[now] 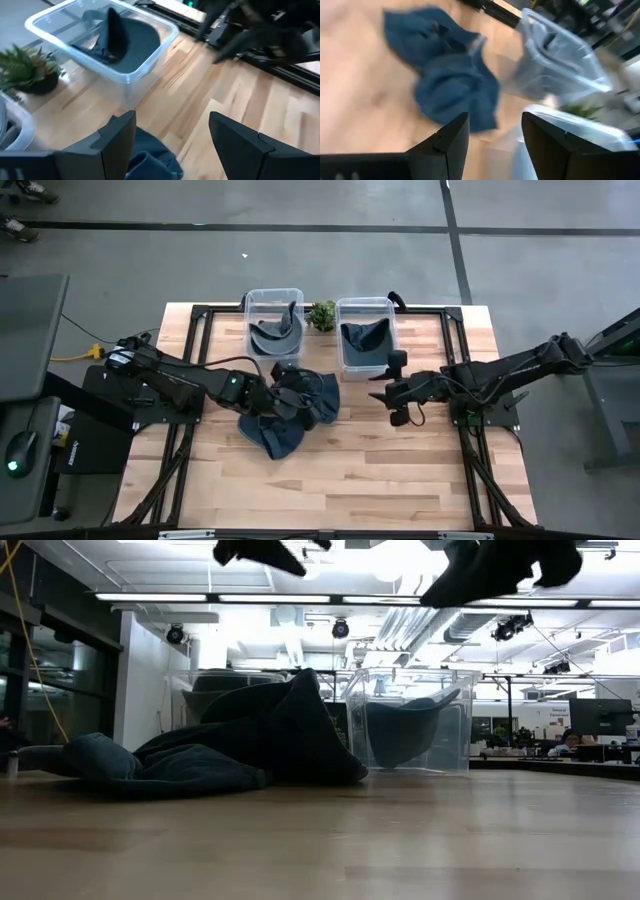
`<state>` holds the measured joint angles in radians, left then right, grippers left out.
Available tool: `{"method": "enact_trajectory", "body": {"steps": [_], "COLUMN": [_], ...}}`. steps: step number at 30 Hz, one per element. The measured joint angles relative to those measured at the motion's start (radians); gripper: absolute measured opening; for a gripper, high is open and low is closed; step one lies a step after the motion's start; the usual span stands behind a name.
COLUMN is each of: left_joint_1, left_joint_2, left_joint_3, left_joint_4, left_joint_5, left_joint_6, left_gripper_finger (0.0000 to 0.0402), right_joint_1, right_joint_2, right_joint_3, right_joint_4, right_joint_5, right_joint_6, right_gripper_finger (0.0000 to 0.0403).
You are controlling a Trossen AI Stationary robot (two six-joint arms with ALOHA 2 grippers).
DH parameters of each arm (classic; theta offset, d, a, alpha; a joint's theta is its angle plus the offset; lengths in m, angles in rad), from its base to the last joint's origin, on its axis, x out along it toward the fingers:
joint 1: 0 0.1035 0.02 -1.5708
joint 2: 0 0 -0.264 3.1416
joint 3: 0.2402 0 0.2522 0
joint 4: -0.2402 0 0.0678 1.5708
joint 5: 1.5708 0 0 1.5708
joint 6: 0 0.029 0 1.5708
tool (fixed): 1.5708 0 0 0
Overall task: Pick & Place hat
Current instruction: Put the top blue cap into the right transparent bin
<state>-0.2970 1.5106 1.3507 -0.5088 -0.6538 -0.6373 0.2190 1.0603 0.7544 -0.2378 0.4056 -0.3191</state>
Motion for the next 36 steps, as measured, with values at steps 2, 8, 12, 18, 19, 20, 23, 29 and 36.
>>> {"method": "enact_trajectory", "body": {"steps": [2,8,12,18,19,20,23,29,36], "left_joint_1": [0.0,0.0,0.0,0.0,0.0,-0.001,-0.013,-0.042,-0.092], "left_joint_2": [-0.001,-0.001,0.0,0.0,0.0,0.0,0.0,0.0,0.0], "left_joint_3": [-0.03,-0.164,-0.241,-0.299,-0.3,-0.3,-0.3,-0.3,-0.3], "left_joint_4": [0.0,0.048,0.132,0.186,0.18,0.173,0.146,0.094,0.012], "left_joint_5": [-0.009,-0.018,-0.009,-0.011,-0.011,-0.011,-0.016,-0.045,-0.068], "left_joint_6": [-0.026,-0.117,-0.152,-0.165,-0.171,-0.175,-0.177,-0.178,-0.157], "left_gripper_finger": [0.0247,0.0247,0.0247,0.0247,0.0247,0.0247,0.0247,0.0247,0.0247], "right_joint_1": [0.002,0.009,0.013,0.013,0.013,0.013,0.013,0.01,0.01], "right_joint_2": [0.0,0.0,0.036,0.183,0.211,0.237,0.307,0.425,0.523], "right_joint_3": [0.0,0.0,0.0,0.0,0.0,0.0,0.0,0.0,0.0], "right_joint_4": [0.008,0.018,0.039,0.118,0.143,0.166,0.253,0.467,0.586], "right_joint_5": [-0.064,-0.175,-0.175,-0.192,-0.196,-0.193,-0.169,-0.171,-0.141], "right_joint_6": [0.092,0.238,0.28,0.319,0.32,0.321,0.33,0.417,0.549], "right_gripper_finger": [0.0177,0.0177,0.0177,0.0183,0.0186,0.0191,0.0206,0.0238,0.0245]}}
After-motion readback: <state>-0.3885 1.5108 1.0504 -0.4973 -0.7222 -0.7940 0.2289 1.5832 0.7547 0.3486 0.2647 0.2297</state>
